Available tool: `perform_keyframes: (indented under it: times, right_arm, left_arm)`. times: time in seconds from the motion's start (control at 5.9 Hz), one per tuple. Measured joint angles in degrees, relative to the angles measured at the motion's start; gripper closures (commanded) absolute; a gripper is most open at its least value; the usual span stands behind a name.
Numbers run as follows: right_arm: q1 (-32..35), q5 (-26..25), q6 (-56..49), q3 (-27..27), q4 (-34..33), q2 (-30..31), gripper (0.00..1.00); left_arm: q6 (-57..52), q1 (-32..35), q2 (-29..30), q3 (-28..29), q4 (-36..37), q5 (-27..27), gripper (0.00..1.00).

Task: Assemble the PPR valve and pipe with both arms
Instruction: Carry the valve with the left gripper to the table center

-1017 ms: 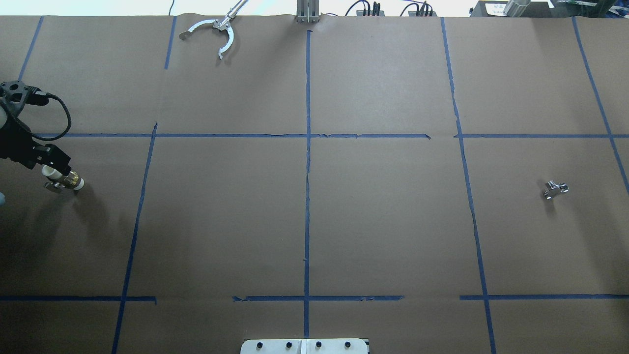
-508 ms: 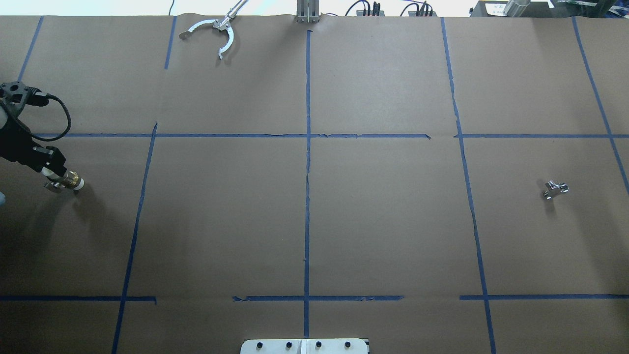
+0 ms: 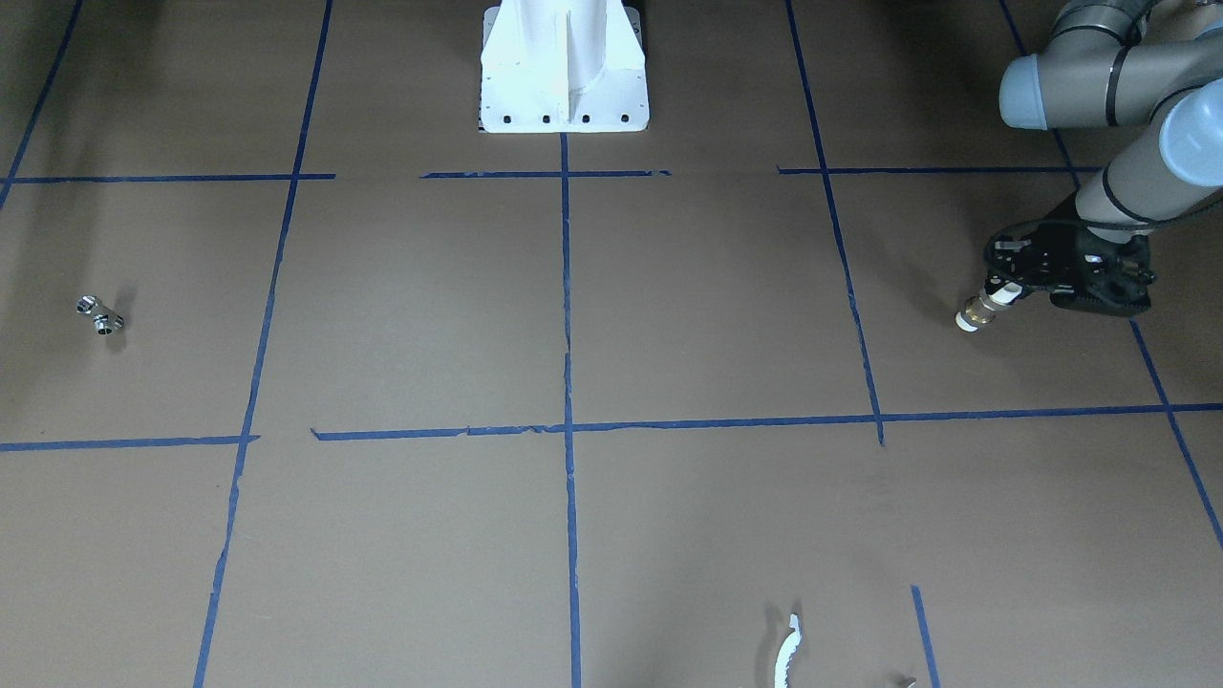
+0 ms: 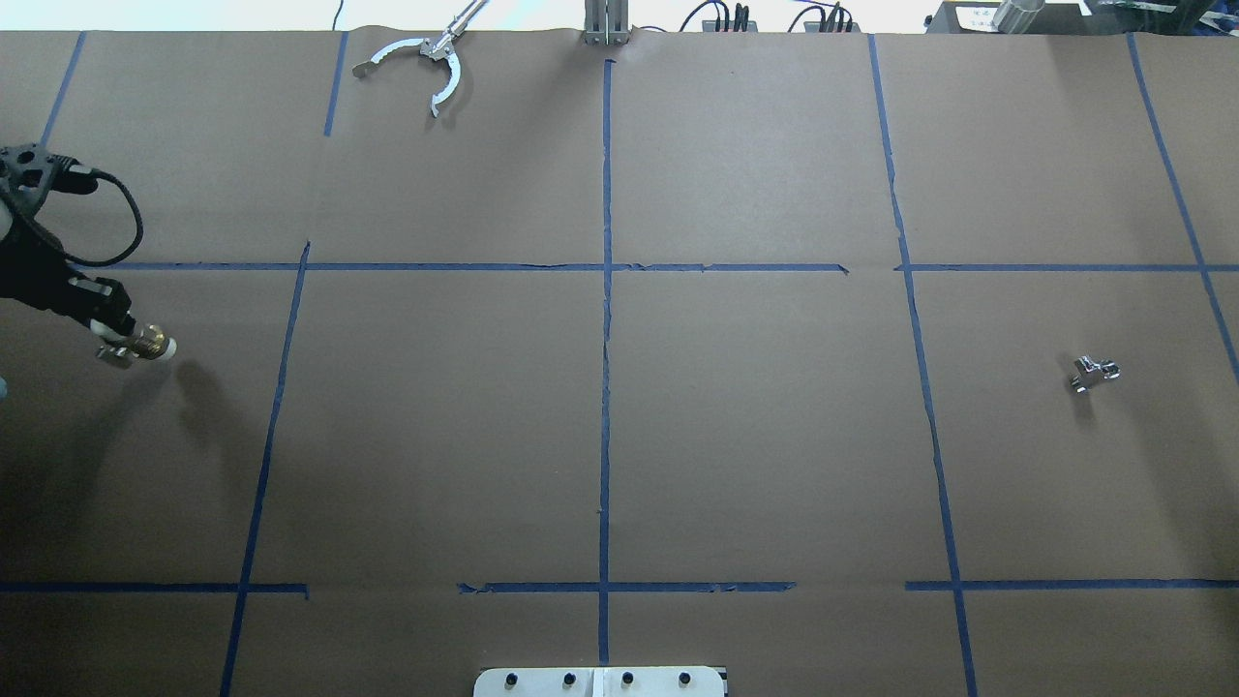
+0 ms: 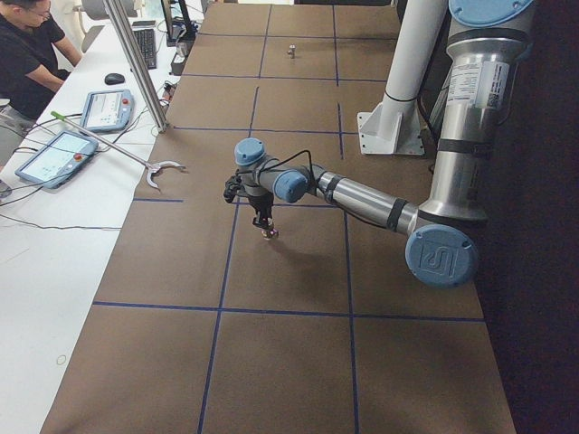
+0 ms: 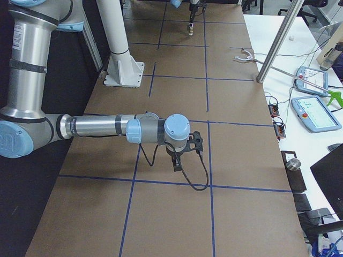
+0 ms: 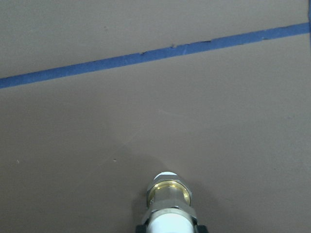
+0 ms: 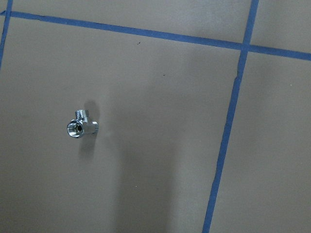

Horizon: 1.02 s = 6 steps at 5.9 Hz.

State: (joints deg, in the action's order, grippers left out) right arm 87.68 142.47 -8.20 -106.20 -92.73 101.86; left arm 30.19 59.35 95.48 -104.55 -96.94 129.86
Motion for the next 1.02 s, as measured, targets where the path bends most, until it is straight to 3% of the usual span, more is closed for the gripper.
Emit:
perform_keyframes:
  times: [0.17,0.51,0.68,1.02]
  right_arm:
    - [0.0,0.0,-0.1,0.0,0.0,0.0,0.0]
    - [0.0,0.0,-0.4,-0.1,0.2,0.0,0.0]
    - [0.0,0.0,-0.8,-0.2,0.2,0.0,0.0]
    - [0.0,0.0,-0.8,-0.6,0.4,0.0,0.0]
  left_arm:
    - [6.7,-1.3,3.3,-3.2,0.5,0.1,1.0]
    - [23.0,-11.4,15.8,-3.5,2.6,-1.3,1.0]
    - [30.8,-16.9,23.6,-1.1,4.2,-4.0,1.0]
    - [43.8,-25.1,40.4,10.5,5.6,-11.4,1.0]
